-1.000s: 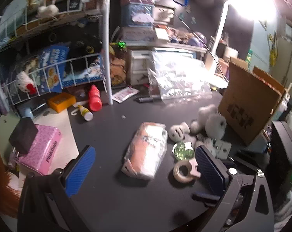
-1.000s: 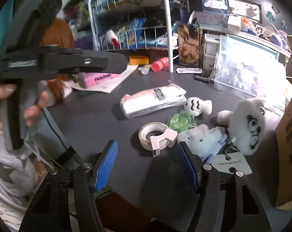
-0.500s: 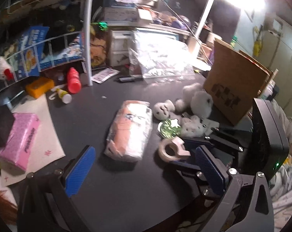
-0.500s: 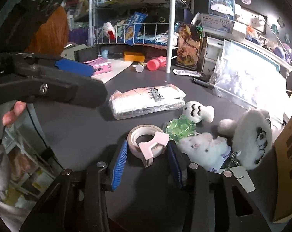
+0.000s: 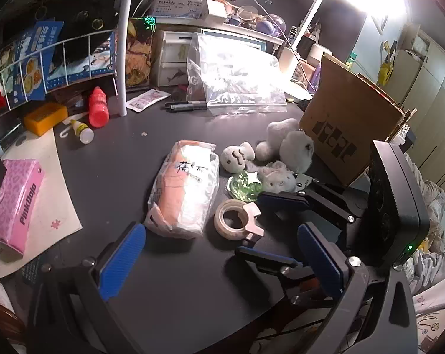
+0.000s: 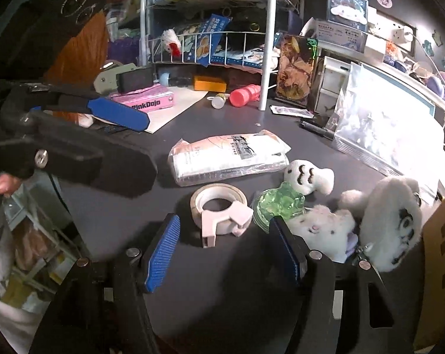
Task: Organize objects
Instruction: 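Close the left tool on the tape roll with pink dispenser, then carry the tape roll into the cardboard box and open the left tool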
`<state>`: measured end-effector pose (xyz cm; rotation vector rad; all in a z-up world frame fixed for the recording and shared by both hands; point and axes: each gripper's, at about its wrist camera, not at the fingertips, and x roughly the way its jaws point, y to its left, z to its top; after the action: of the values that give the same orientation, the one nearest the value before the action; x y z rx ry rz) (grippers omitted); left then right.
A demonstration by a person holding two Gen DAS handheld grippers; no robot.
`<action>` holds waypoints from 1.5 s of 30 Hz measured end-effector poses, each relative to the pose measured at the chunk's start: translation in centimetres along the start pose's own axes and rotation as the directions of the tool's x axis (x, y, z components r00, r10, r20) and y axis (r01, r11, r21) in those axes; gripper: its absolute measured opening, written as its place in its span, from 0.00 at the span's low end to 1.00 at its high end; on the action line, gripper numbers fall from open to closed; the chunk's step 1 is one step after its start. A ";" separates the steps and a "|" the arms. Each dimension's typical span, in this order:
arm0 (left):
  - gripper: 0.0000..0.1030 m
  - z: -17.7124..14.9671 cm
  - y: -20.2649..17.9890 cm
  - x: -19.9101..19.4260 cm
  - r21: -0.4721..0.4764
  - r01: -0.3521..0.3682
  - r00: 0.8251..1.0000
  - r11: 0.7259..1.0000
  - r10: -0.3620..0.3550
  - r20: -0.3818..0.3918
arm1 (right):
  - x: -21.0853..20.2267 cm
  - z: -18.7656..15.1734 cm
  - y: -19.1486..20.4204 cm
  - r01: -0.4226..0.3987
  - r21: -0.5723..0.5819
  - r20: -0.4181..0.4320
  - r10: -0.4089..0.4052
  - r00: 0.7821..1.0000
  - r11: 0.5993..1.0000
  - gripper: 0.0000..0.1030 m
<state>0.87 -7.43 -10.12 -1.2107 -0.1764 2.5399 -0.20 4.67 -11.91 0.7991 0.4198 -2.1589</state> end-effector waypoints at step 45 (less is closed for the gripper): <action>0.39 13.4 -7.2 -2.9 0.156 0.162 0.982 0.974 -0.144 -0.124 | -10.3 8.5 -2.1 0.142 -0.200 0.286 -0.081 0.955 0.970 0.35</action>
<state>-6.09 -1.29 2.25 -1.2208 -0.0305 2.2983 -0.14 7.30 1.38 0.3519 0.5558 -2.2401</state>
